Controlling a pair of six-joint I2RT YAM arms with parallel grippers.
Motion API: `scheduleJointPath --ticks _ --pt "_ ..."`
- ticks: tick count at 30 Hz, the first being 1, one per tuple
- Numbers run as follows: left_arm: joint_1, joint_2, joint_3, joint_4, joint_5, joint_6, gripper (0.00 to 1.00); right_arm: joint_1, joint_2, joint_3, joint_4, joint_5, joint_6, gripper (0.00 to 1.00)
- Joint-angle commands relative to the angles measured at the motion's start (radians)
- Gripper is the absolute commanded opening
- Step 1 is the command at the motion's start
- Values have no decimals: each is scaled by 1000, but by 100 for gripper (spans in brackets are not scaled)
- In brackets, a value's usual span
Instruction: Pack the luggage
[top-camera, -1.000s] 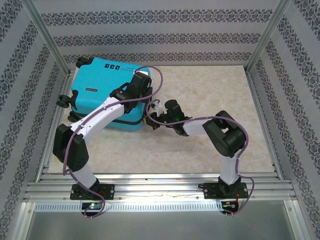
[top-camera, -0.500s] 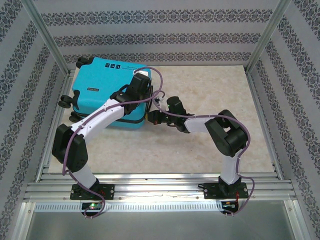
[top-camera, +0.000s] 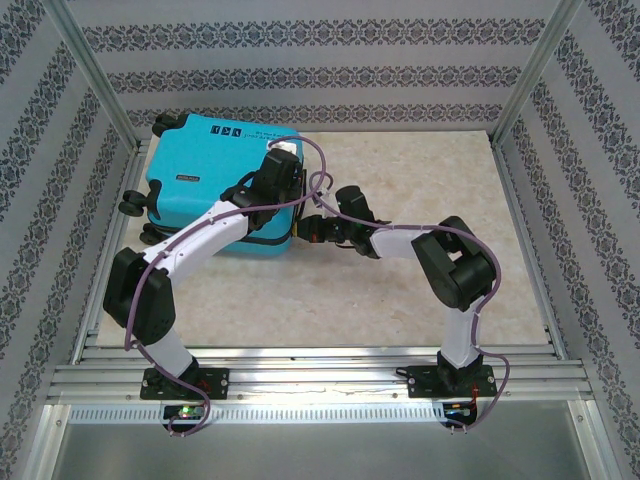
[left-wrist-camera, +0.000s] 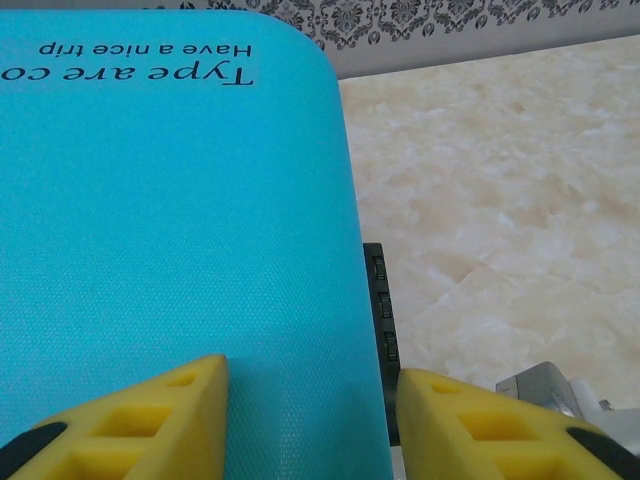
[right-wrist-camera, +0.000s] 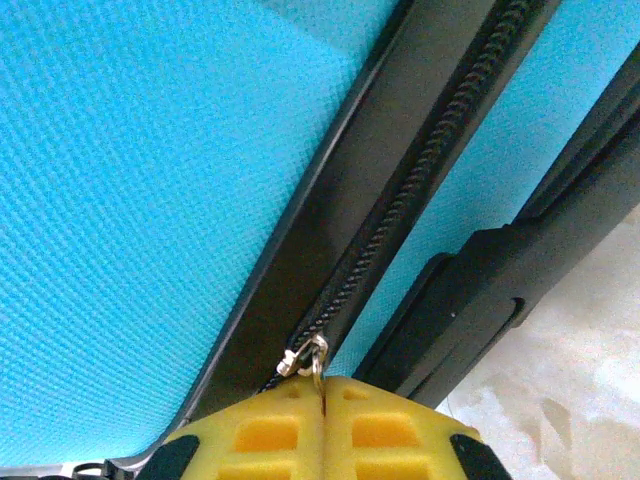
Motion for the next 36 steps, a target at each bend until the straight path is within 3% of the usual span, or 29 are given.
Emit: scheduleJointPath --ticks 1,2,5,9,14,18,20,28,31,36 --pt "-33 102 -116 -332 244 -37 45 -97 24 163 196 34 16 0" --pt "-32 100 -120 -328 245 -36 45 -109 59 223 244 -104 20 0" --pt "-32 103 -128 -320 251 -33 45 -131 117 324 255 -264 17 0" --pt "-30 105 -140 -311 264 -33 45 -141 92 367 77 -276 -151 0" --pt "-30 116 -148 -299 288 -25 44 -159 145 485 -68 -525 -316 0" --pt "-30 111 -166 -295 310 -29 43 -160 162 416 209 -638 -202 0" --pt "-30 98 -188 -289 322 -35 43 -148 157 388 231 -640 -199 0" --pt "-32 -12 -303 -328 321 -62 42 -29 77 194 202 -489 -303 0" --pt "-35 -75 -360 -346 322 -89 42 19 31 110 188 -276 -326 0" --pt "-33 -134 -418 -383 296 -118 42 40 -40 25 128 240 -398 0"
